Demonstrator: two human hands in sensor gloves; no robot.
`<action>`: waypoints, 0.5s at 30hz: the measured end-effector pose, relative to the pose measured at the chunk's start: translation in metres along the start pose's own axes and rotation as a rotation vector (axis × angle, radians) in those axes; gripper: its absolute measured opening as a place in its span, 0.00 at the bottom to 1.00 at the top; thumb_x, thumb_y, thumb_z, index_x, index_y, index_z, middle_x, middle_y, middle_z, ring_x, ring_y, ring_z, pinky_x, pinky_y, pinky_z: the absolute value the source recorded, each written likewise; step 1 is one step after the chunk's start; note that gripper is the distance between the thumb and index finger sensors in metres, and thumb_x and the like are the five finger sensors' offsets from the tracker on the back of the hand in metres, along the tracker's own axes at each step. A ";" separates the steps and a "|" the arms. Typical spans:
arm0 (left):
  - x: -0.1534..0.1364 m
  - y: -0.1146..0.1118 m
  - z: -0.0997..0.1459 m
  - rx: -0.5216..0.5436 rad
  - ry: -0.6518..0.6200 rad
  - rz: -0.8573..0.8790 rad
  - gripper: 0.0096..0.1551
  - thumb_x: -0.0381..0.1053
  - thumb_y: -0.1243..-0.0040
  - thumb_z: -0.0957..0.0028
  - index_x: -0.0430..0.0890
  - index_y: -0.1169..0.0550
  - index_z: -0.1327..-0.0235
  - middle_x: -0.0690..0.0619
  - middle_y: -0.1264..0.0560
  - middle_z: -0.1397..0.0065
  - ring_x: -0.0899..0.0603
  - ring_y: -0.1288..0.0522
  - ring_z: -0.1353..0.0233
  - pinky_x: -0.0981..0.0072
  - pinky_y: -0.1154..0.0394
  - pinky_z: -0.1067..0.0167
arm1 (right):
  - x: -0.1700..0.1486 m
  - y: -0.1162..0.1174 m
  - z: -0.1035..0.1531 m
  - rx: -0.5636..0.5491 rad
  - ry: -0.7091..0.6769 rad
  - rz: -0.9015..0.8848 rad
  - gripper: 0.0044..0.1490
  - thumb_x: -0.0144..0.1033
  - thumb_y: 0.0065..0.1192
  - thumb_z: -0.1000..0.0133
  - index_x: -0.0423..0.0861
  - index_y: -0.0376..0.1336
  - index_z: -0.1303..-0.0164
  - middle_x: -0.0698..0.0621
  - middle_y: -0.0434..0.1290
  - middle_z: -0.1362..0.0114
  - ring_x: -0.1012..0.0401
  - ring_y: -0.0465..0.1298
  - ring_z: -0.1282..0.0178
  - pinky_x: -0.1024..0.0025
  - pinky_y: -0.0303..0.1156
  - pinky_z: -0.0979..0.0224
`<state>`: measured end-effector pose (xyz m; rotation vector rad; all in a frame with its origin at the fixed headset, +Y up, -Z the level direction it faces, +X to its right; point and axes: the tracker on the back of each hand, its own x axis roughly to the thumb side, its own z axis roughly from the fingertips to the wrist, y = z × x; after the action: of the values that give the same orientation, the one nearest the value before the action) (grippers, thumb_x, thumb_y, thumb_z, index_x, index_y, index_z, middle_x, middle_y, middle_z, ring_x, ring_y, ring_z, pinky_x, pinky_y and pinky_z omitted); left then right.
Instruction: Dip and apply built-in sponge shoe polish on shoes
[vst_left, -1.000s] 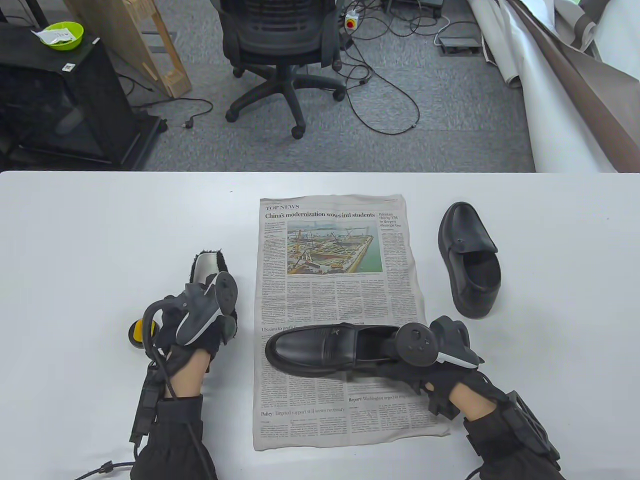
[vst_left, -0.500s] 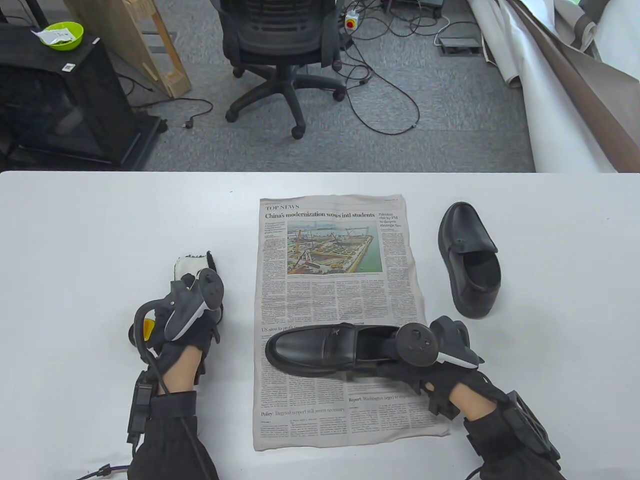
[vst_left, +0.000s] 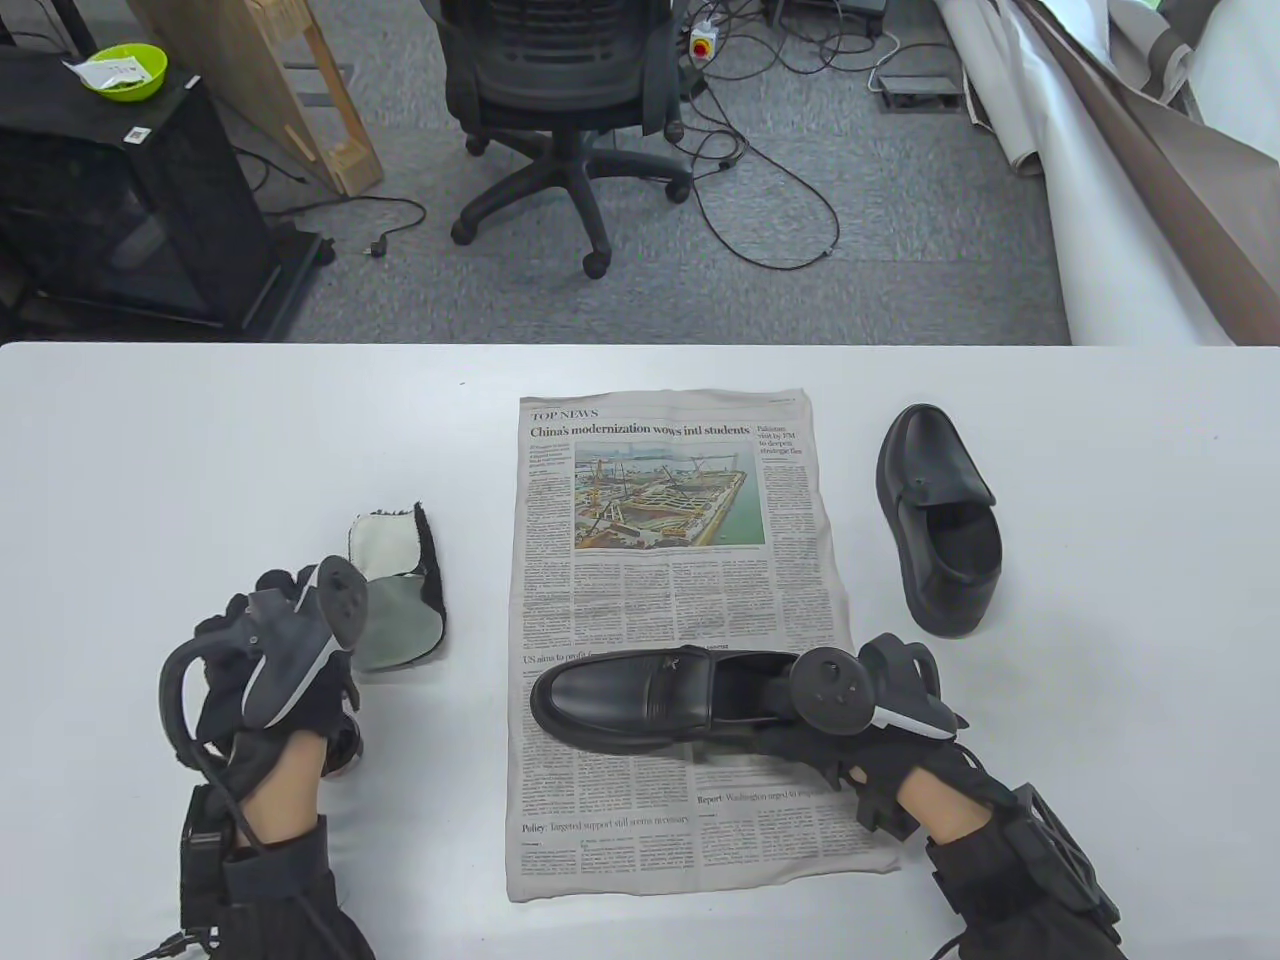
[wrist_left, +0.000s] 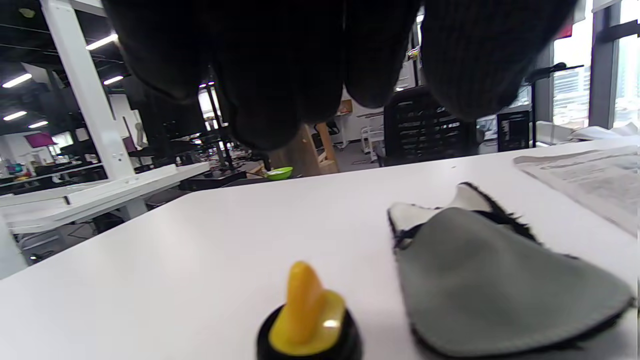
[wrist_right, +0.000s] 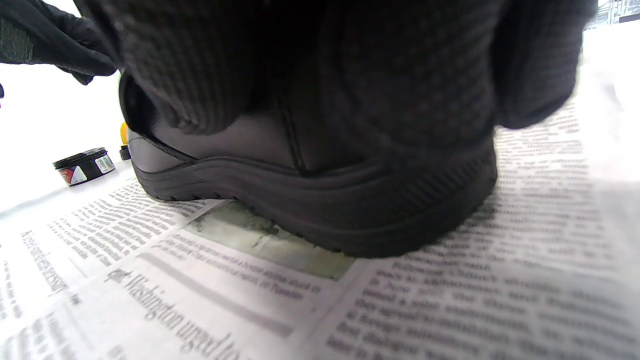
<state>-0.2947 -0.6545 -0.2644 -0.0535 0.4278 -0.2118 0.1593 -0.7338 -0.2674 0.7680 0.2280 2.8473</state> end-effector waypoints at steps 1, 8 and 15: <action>-0.006 -0.004 -0.003 -0.010 0.025 0.001 0.37 0.66 0.31 0.55 0.57 0.26 0.31 0.51 0.23 0.28 0.44 0.21 0.33 0.40 0.30 0.28 | 0.000 0.000 0.000 0.000 -0.001 0.000 0.26 0.60 0.70 0.59 0.54 0.74 0.59 0.53 0.77 0.52 0.66 0.83 0.74 0.60 0.82 0.45; -0.017 -0.041 -0.031 -0.171 0.055 0.009 0.42 0.69 0.32 0.57 0.58 0.29 0.28 0.50 0.22 0.26 0.41 0.23 0.30 0.43 0.28 0.31 | 0.000 0.000 0.000 -0.002 0.001 -0.007 0.26 0.60 0.70 0.59 0.54 0.74 0.59 0.53 0.77 0.52 0.66 0.83 0.74 0.60 0.82 0.45; -0.016 -0.066 -0.045 -0.227 0.097 -0.023 0.35 0.66 0.30 0.56 0.55 0.22 0.35 0.53 0.15 0.39 0.47 0.17 0.41 0.48 0.23 0.37 | -0.001 0.000 0.000 0.003 -0.010 -0.012 0.26 0.60 0.70 0.59 0.54 0.74 0.59 0.52 0.77 0.52 0.66 0.83 0.74 0.60 0.82 0.45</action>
<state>-0.3402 -0.7162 -0.2920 -0.2714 0.5472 -0.1885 0.1596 -0.7342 -0.2680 0.7794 0.2340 2.8320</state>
